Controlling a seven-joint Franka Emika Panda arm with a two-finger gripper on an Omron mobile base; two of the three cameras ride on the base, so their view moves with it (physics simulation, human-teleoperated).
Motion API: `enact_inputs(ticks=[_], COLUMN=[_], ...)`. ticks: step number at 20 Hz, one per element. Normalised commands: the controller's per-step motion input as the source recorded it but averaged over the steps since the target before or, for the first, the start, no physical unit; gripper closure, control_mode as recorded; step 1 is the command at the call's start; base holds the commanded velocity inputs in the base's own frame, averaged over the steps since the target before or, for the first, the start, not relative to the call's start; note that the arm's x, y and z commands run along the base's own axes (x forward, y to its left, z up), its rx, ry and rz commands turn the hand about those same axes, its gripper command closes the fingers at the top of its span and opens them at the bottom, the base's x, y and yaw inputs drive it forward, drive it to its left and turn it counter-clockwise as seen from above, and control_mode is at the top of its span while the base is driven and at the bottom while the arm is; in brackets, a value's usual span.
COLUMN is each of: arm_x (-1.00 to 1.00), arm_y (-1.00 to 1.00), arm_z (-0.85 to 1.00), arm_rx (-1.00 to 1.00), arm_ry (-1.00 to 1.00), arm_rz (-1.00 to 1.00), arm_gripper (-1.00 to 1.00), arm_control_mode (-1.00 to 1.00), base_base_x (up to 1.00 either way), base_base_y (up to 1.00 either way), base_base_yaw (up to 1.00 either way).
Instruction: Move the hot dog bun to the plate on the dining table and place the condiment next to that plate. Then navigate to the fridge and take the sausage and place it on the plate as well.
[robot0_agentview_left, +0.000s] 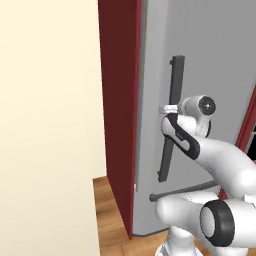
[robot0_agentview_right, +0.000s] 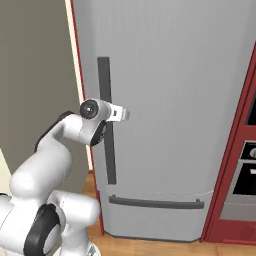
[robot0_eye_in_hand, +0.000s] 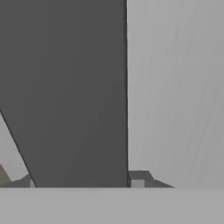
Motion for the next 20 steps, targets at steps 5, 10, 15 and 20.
enact_inputs(ticks=[5, 10, 15, 20], arm_x=[-0.93, -0.56, -0.46, -1.0], arm_y=[-1.0, -1.0, -0.74, -0.08], arm_z=[0.02, 0.08, 0.34, 0.89], arm_rx=[0.0, 0.0, -0.01, -0.03], arm_ry=[-0.01, 0.04, 0.05, -0.11], arm_rz=[0.0, 0.0, -0.02, 0.0], arm_gripper=[1.0, 1.0, -1.0, -1.0], arm_control_mode=[-1.0, -1.0, -1.0, -1.0], base_base_x=[0.0, 0.0, 0.0, 0.0], base_base_y=[0.0, 0.0, 0.0, 0.0], base_base_yaw=[0.0, 0.0, 0.0, 0.0])
